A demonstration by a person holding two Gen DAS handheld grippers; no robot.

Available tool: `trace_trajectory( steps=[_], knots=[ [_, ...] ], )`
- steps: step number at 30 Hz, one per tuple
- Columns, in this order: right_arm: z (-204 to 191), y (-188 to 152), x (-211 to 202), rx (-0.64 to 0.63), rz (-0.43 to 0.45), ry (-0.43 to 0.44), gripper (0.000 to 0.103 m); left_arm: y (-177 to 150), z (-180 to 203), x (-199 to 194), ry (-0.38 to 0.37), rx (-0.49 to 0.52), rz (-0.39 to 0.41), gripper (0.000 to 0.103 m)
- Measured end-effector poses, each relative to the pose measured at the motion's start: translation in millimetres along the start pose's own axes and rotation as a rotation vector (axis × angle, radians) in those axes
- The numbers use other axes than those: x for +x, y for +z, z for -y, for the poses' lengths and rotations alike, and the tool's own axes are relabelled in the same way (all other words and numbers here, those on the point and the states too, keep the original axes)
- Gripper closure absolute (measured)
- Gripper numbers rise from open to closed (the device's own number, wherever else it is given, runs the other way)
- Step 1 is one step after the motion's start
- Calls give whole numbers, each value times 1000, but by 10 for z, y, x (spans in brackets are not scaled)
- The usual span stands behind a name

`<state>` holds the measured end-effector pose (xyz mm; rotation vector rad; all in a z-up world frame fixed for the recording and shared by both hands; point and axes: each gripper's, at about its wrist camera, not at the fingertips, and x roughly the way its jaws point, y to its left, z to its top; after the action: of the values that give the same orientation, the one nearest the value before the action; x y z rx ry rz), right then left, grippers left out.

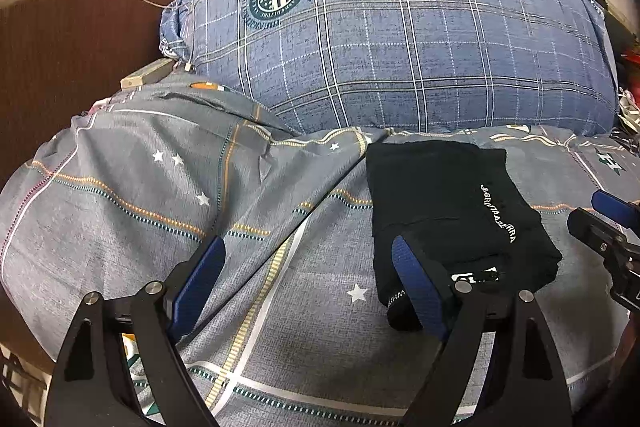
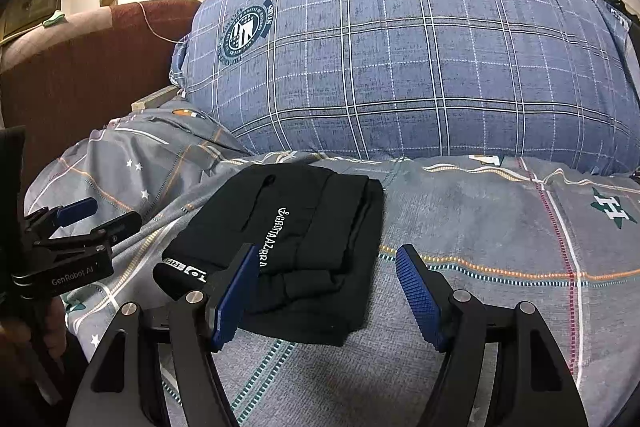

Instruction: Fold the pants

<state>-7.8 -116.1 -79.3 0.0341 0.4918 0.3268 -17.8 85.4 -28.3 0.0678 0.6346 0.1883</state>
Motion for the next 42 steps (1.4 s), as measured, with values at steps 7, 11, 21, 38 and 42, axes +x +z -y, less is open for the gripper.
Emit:
trace_trajectory(
  steps=[7,11,21,38,42],
  knots=[
    [34,0,42,3,-9,-36,27,-10,7,12,-9,2,-10,17],
    [92,-12,115,14,-47,-92,26,-17,20,17,-24,9,-16,17],
    [225,-42,185,20,-117,-210,26,-41,122,-10,-37,38,-2,17],
    [219,-36,189,-31,-131,-258,26,-40,115,-20,-51,21,3,17],
    [208,-41,197,-42,-133,-260,26,-47,127,-15,-51,27,-1,17]
  ],
)
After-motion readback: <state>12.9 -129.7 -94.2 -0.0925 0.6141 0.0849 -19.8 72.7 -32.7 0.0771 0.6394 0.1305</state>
